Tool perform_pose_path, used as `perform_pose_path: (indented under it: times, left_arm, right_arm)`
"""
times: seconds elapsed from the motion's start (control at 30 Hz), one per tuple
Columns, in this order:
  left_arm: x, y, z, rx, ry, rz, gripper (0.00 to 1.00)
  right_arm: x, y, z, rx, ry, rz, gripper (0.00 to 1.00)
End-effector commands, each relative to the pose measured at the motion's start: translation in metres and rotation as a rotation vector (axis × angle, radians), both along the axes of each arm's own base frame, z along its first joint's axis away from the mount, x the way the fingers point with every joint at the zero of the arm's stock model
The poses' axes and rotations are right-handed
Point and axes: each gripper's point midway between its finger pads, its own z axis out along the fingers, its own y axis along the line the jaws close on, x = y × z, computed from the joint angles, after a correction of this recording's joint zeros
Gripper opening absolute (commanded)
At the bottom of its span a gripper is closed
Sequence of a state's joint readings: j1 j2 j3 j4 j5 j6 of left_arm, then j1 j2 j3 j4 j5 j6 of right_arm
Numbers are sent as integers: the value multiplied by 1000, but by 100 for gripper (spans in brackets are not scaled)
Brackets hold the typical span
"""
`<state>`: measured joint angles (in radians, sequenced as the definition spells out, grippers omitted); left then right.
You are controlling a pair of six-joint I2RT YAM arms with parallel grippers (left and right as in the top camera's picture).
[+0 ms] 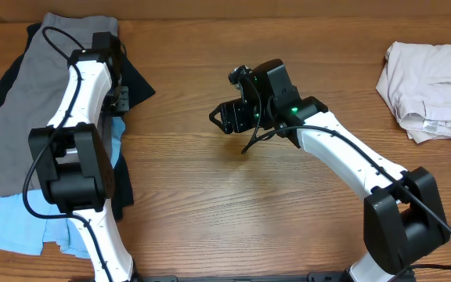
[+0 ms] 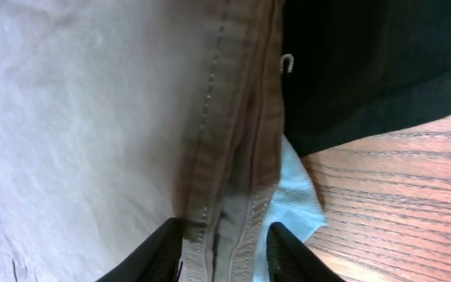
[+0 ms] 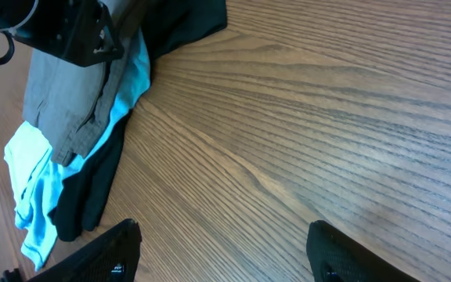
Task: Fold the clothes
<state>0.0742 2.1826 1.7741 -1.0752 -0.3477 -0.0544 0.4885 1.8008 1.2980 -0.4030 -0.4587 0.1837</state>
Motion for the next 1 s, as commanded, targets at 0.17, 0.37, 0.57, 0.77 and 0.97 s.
perform_pose_path:
  times: [0.17, 0.37, 0.57, 0.77, 0.97]
  left_arm:
    - [-6, 26, 3, 20, -13, 118, 33]
    - [-6, 31, 3, 14, -23, 142, 13]
    - [-3, 28, 3, 3, -32, 140, 4]
    - [4, -1, 37, -123, -29, 90, 4]
    - [27, -85, 111, -408, -132, -103, 4]
  right_arm:
    - [12, -6, 8, -33, -40, -47, 72]
    - [12, -6, 8, -34, -37, -47, 72]
    - [13, -8, 8, -34, -37, -52, 68]
    - [27, -42, 37, -9, -29, -143, 62]
    - [38, -116, 97, -10, -26, -302, 59]
